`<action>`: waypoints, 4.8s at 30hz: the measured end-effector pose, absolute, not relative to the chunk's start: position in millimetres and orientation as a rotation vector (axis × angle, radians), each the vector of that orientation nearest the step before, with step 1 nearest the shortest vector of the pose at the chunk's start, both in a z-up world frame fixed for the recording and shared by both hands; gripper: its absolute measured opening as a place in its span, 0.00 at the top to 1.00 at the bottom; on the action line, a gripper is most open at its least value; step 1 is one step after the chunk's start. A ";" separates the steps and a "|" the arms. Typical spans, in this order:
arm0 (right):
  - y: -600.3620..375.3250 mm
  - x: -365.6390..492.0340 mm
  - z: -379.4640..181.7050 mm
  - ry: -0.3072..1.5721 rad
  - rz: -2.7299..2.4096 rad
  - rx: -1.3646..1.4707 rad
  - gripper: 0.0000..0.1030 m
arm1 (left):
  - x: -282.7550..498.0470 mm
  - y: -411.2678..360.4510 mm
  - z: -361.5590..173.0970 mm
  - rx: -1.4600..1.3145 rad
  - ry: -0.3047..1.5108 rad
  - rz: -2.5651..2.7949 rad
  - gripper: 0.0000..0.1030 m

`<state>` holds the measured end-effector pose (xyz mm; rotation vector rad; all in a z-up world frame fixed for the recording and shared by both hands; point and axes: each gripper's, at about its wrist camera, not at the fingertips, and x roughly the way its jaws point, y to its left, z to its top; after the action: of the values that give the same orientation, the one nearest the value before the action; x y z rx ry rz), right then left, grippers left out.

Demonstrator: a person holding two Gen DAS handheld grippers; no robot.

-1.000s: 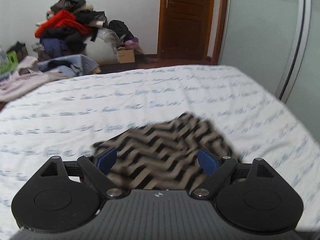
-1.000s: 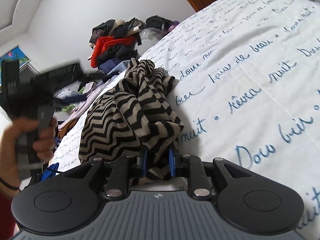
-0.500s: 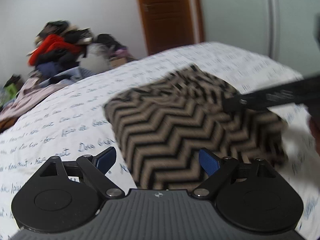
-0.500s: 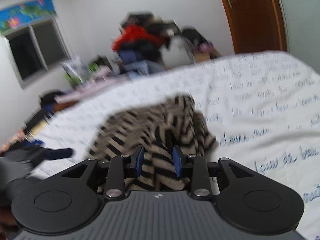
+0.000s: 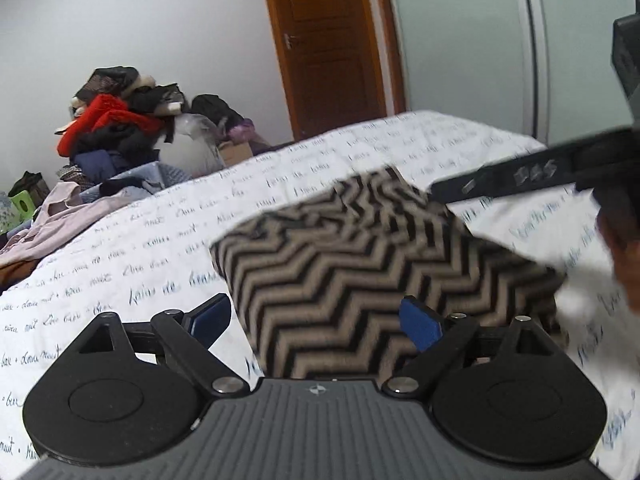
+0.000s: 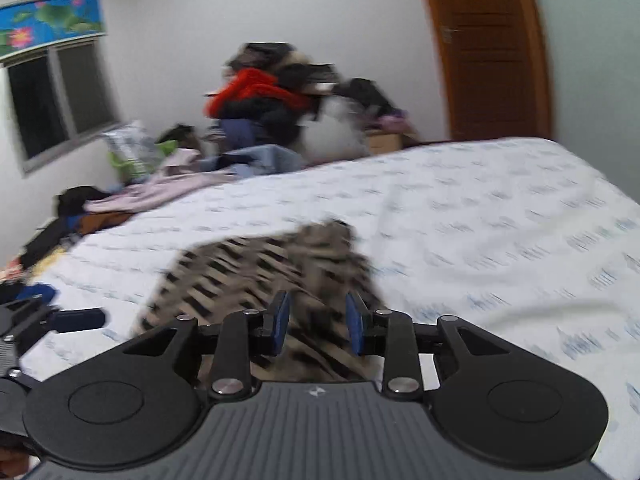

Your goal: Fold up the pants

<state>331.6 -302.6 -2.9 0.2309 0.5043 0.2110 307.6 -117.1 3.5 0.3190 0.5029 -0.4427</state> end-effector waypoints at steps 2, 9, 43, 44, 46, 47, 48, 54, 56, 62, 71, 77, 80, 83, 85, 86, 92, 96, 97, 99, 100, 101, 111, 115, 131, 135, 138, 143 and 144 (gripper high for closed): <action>-292.5 350.0 -3.9 0.524 0.261 0.241 0.70 | 319.0 -120.5 6.2 0.289 0.520 -0.441 0.11; -295.8 389.1 -30.4 0.648 0.159 0.225 0.66 | 352.1 -113.8 0.2 0.135 0.639 -0.426 0.10; -287.9 452.0 20.0 0.609 0.294 0.163 0.17 | 402.3 -46.9 -16.8 -0.197 0.824 -0.460 0.11; -303.6 446.1 18.2 0.623 0.303 0.197 0.17 | 403.6 -48.8 -17.6 -0.205 0.827 -0.470 0.09; -329.4 438.9 9.5 0.666 0.314 0.271 0.16 | 402.5 -52.3 -20.5 -0.228 0.840 -0.488 0.08; -340.9 433.2 1.9 0.690 0.314 0.310 0.16 | 402.2 -53.5 -22.7 -0.242 0.849 -0.497 0.08; -350.0 427.8 -7.0 0.714 0.310 0.341 0.16 | 402.1 -54.3 -25.3 -0.261 0.860 -0.508 0.08; -380.9 408.4 -49.3 0.821 0.287 0.466 0.12 | 401.5 -56.0 -42.7 -0.389 0.933 -0.554 0.06; -384.9 405.0 -59.4 0.842 0.319 0.533 0.10 | 399.1 -60.2 -45.9 -0.377 0.932 -0.567 0.05; -369.2 405.8 -65.2 0.852 0.521 0.682 0.07 | 396.0 -70.6 -47.7 -0.333 0.897 -0.576 0.08; -322.1 411.1 -72.5 0.842 0.549 0.645 0.61 | 393.1 -62.5 -44.4 -0.357 0.873 -0.558 0.54; -313.8 403.2 -62.3 0.783 0.532 0.648 0.70 | 381.1 -58.4 -31.1 -0.331 0.818 -0.550 0.61; -302.6 403.4 -48.1 0.746 0.536 0.613 0.70 | 377.7 -52.4 -19.4 -0.318 0.792 -0.540 0.61; -293.2 401.9 -34.9 0.712 0.555 0.579 0.70 | 374.9 -39.7 -4.6 -0.302 0.757 -0.519 0.61; -285.7 402.1 -27.7 0.694 0.576 0.567 0.70 | 372.1 -29.5 5.4 -0.288 0.739 -0.501 0.61; -279.7 403.3 -24.0 0.685 0.587 0.563 0.70 | 369.7 -23.8 10.2 -0.281 0.729 -0.490 0.61; -241.4 410.8 -7.9 0.644 0.667 0.551 0.70 | 354.8 10.7 34.0 -0.229 0.687 -0.407 0.60; -219.6 418.4 -19.3 0.732 0.680 0.580 0.68 | 354.3 25.6 17.4 -0.221 0.809 -0.375 0.56; -216.0 419.9 -25.8 0.777 0.664 0.580 0.67 | 354.5 29.1 8.3 -0.219 0.854 -0.369 0.54; -212.1 420.7 -38.7 0.846 0.632 0.567 0.63 | 351.8 37.4 -11.1 -0.240 0.919 -0.355 0.50; -211.2 419.5 -44.5 0.873 0.619 0.561 0.58 | 348.2 43.7 -16.7 -0.267 0.922 -0.357 0.47; -212.1 417.4 -48.6 0.890 0.606 0.561 0.46 | 344.3 49.8 -18.8 -0.294 0.915 -0.358 0.43; -243.8 360.2 -59.3 0.902 0.595 0.443 0.28 | 301.2 60.6 -25.8 -0.226 0.925 -0.421 0.34; -244.9 348.4 -58.9 0.881 0.570 0.423 0.29 | 293.4 56.3 -27.4 -0.195 0.926 -0.397 0.42; -191.8 420.6 -12.1 0.756 0.514 0.303 0.35 | 367.1 11.7 -6.7 -0.060 0.793 -0.237 0.21; -187.9 410.6 -15.3 0.729 0.395 0.182 0.38 | 351.0 22.7 -5.3 -0.082 0.769 -0.245 0.17; -188.5 364.7 5.8 0.592 0.374 0.090 0.38 | 337.8 23.8 -1.5 -0.050 0.757 -0.210 0.14; -175.7 327.6 9.8 0.543 0.470 -0.028 0.38 | 321.9 20.5 -8.9 -0.044 0.764 -0.162 0.05; -170.8 327.7 3.3 0.567 0.468 -0.052 0.38 | 322.3 19.3 -13.1 -0.032 0.781 -0.145 0.04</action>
<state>327.7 -170.8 3.3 -0.0520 0.5672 0.4683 322.3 19.3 -13.1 -0.0323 0.7810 -0.1455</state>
